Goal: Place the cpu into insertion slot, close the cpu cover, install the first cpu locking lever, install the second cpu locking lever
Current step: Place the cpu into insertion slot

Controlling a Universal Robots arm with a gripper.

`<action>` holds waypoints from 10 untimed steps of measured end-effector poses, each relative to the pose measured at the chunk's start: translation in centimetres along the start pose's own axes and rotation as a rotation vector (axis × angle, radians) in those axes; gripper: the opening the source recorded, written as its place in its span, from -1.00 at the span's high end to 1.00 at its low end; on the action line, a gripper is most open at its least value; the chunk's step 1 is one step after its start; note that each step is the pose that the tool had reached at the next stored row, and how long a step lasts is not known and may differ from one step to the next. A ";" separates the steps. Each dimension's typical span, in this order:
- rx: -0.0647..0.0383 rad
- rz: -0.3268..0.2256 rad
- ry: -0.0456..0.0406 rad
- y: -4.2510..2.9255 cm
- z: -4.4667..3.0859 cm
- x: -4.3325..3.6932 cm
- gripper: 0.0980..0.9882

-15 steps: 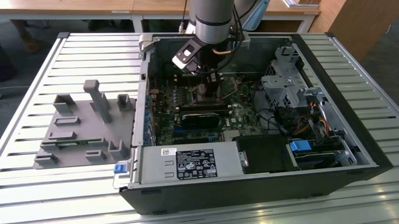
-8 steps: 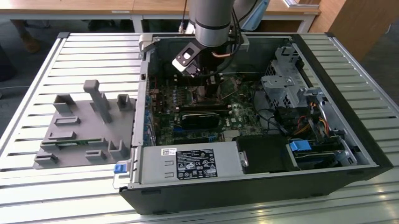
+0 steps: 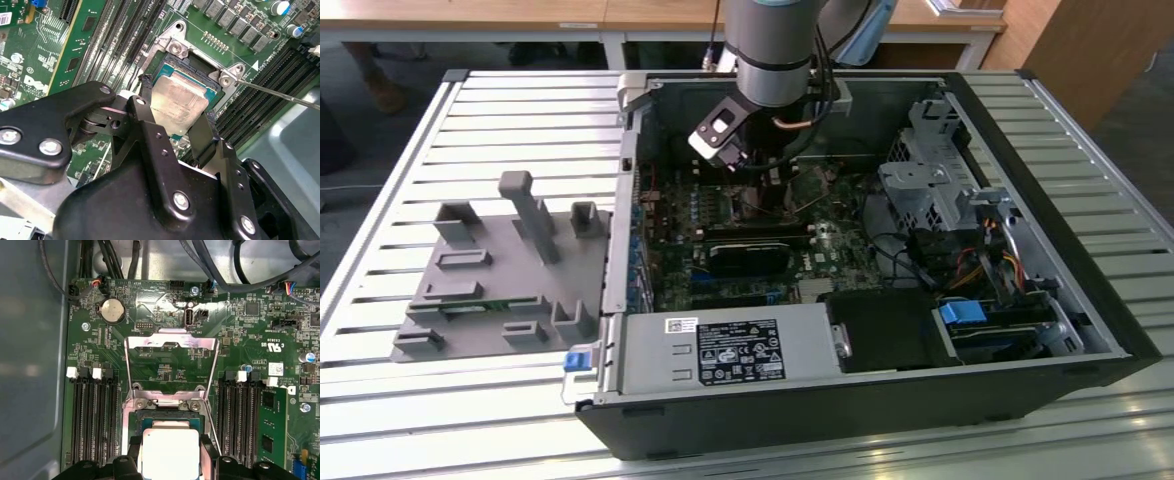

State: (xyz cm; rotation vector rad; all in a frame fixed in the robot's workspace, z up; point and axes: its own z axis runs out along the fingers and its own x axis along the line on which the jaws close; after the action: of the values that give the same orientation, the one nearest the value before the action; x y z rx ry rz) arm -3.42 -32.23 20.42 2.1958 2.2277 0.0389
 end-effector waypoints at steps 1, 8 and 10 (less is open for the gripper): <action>0.001 0.000 0.0000 -0.01 0.08 0.00 0.00; 0.003 0.001 0.0000 -0.04 0.63 0.00 0.00; 0.005 0.002 -0.0001 -0.04 0.73 0.01 0.00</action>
State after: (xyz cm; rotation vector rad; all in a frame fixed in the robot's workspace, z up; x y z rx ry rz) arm -3.44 -32.21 19.69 2.2004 2.2278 0.0337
